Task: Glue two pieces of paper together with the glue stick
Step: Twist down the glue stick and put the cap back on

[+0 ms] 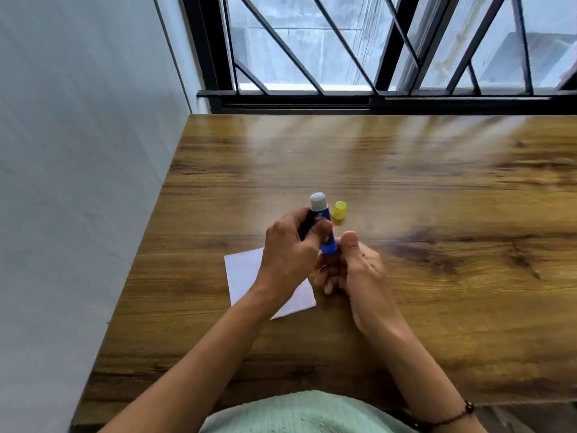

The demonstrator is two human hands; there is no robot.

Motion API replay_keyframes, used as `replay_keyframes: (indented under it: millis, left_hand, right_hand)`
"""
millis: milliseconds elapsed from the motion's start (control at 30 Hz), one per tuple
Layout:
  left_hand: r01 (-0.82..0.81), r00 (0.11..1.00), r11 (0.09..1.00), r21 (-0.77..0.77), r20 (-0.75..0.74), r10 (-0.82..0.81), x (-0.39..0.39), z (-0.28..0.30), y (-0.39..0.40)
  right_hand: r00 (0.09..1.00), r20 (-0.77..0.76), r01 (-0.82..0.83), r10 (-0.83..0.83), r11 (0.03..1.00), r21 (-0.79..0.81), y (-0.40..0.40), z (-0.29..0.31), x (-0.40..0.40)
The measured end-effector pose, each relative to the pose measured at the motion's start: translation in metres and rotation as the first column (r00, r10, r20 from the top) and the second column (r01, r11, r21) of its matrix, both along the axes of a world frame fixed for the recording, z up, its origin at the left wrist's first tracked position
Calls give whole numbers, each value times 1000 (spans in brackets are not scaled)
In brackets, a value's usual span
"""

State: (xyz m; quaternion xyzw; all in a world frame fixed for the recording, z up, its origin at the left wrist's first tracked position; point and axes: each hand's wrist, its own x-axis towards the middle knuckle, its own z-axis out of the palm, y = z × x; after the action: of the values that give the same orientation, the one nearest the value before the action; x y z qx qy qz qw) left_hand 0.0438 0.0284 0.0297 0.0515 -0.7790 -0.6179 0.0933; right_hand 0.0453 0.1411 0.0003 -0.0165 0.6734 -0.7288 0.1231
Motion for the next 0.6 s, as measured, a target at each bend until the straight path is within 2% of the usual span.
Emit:
replay_keyframes:
  millis: [100, 167, 267, 400, 533, 600]
  left_hand:
    - [9, 1000, 998, 54, 5, -9, 2, 5, -1]
    - [15, 1000, 998, 64, -6, -15, 2, 8, -1]
    - [34, 999, 997, 64, -16, -34, 2, 9, 0]
    - [30, 1000, 999, 41, 4, -30, 3, 8, 0]
    - [3, 1000, 1000, -28, 0, -3, 4, 9, 2]
    - [-6, 1000, 1000, -23, 0, 6, 4, 10, 1]
  right_hand:
    - [957, 245, -74, 152, 950, -303, -3, 3, 0]
    - [903, 350, -85, 249, 903, -422, -4, 5, 0]
    - [837, 453, -6, 308, 832, -555, -5, 9, 0]
    - [817, 486, 85, 309, 771, -631, -6, 11, 1]
    - [858, 487, 212, 164, 750, -626, -12, 5, 4]
    - [881, 452, 206, 140, 746, -633, -13, 4, 5]
